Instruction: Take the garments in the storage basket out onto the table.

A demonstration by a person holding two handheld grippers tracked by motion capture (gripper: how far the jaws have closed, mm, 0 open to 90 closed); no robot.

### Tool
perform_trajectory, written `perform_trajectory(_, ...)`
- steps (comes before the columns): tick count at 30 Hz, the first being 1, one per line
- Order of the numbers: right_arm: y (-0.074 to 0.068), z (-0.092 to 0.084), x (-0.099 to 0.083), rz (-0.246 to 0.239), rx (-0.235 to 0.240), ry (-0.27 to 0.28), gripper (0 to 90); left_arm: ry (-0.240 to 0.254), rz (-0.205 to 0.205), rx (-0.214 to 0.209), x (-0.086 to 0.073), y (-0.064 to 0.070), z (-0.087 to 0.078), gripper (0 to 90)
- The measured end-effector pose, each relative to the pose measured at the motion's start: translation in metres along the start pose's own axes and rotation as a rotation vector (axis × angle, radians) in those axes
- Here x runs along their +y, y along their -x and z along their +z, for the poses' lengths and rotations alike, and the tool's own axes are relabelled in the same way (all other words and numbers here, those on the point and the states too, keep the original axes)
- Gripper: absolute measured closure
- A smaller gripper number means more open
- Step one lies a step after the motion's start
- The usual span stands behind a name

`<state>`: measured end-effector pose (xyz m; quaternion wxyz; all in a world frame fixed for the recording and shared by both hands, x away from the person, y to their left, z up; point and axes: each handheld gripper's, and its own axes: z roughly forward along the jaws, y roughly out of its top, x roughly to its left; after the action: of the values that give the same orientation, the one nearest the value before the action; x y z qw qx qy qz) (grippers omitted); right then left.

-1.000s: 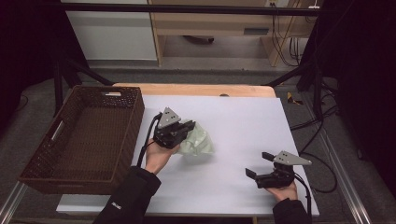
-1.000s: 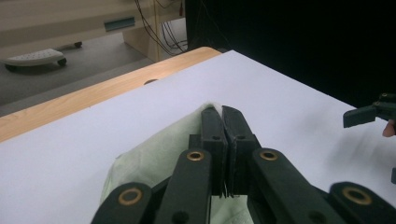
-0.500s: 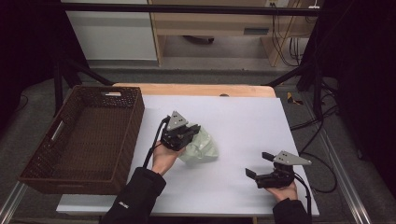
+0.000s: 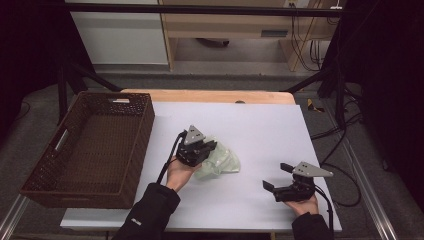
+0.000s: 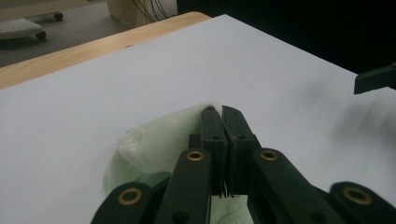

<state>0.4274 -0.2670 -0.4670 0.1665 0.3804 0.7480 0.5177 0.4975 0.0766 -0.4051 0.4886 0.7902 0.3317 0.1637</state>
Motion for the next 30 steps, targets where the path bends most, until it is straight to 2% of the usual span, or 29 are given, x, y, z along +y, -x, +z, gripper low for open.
perform_trajectory(12, 0.0, 0.0, 0.0, -0.001, 0.001, 0.003, 0.4, -0.03, 0.001, -0.01, -0.009, 0.001, 0.007, 87.4)
perform_trajectory(17, 0.0, 0.0, 0.0, -0.004, -0.001, 0.001, 0.4, -0.027, -0.007, -0.017, -0.01, 0.0, 0.006, 86.1)
perform_trajectory(21, 0.0, 0.0, 0.0, -0.004, -0.001, 0.003, 0.4, -0.018, -0.022, -0.032, -0.009, -0.001, 0.001, 78.2)
perform_trajectory(26, 0.0, 0.0, 0.0, -0.004, 0.0, 0.003, 0.4, 0.011, -0.019, -0.043, -0.009, -0.002, -0.007, 66.8)
perform_trajectory(28, 0.0, 0.0, 0.0, -0.003, 0.0, 0.003, 0.4, 0.026, -0.02, -0.036, -0.009, -0.002, -0.011, 59.0)
perform_trajectory(30, 0.0, 0.0, 0.0, -0.003, -0.001, 0.003, 0.4, 0.027, -0.03, -0.047, -0.009, -0.002, -0.014, 53.4)
